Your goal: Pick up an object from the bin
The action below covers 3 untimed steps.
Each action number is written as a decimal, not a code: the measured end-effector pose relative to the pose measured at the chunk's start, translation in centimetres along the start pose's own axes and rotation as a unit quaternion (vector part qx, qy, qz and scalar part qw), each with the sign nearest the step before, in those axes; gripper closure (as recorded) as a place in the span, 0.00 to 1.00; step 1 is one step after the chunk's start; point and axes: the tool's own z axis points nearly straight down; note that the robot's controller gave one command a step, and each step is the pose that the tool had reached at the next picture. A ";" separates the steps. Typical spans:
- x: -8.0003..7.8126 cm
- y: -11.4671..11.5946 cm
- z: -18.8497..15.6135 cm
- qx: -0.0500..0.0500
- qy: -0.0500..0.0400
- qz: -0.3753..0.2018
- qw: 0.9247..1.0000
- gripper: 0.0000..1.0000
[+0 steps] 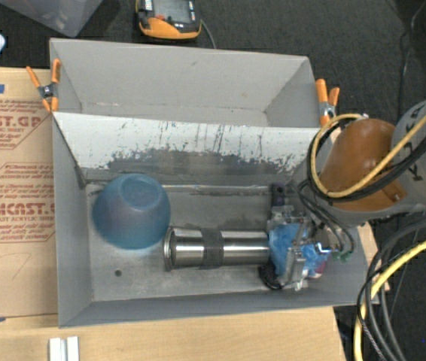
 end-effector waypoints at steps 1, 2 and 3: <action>-0.2 0.0 -0.3 0.001 -0.003 -0.001 1.000 0.00; 0.7 5.2 6.0 -0.001 -0.005 0.126 0.992 0.00; -0.1 4.9 6.0 0.000 -0.004 0.101 0.995 0.00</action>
Offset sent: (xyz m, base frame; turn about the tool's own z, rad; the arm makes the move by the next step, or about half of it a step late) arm -0.0085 0.0504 -0.0602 0.2531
